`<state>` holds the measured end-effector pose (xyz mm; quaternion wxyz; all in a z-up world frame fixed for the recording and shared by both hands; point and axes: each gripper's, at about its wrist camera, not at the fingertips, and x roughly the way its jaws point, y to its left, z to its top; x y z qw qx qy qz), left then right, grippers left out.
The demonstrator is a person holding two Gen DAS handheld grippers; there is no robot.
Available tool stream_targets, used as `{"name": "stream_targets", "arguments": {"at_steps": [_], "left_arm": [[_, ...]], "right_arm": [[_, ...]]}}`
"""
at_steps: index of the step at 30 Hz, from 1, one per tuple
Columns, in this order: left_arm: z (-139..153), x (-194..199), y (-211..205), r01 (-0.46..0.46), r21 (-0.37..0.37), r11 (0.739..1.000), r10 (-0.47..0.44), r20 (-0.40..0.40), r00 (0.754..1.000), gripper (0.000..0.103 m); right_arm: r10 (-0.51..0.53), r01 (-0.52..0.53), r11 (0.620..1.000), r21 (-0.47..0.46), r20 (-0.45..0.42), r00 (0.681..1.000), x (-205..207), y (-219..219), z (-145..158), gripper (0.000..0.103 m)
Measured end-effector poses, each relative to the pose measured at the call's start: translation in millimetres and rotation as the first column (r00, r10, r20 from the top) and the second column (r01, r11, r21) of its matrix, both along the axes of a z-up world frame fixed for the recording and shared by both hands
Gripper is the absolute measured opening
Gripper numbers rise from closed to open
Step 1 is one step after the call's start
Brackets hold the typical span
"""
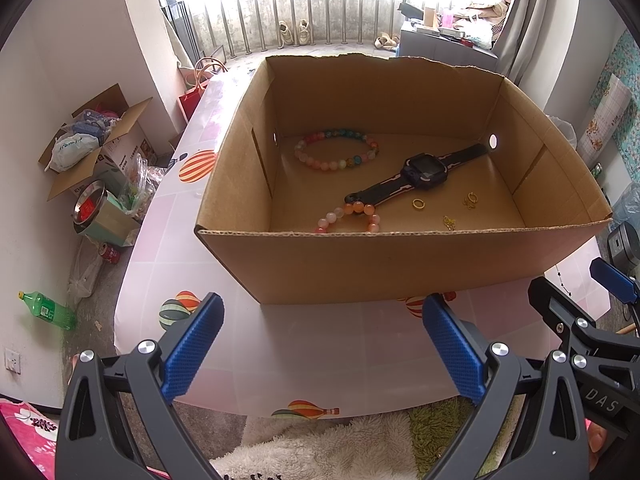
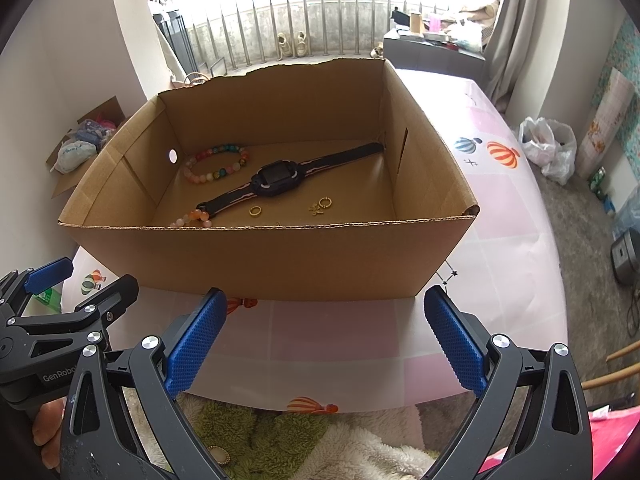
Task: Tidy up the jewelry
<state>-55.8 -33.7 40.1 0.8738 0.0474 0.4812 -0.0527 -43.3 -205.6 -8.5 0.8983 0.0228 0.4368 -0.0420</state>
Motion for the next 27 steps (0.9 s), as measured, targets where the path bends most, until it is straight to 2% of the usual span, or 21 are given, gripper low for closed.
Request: {"name": "stream_targets", "arguments": {"at_steps": [27], "left_arm": [[-0.9, -0.9, 0.4, 0.000, 0.001, 1.000, 0.000, -0.002, 1.000, 0.097]], "right_arm": [[-0.001, 0.001, 1.000, 0.004, -0.004, 1.000, -0.3, -0.6, -0.6, 0.095]]}}
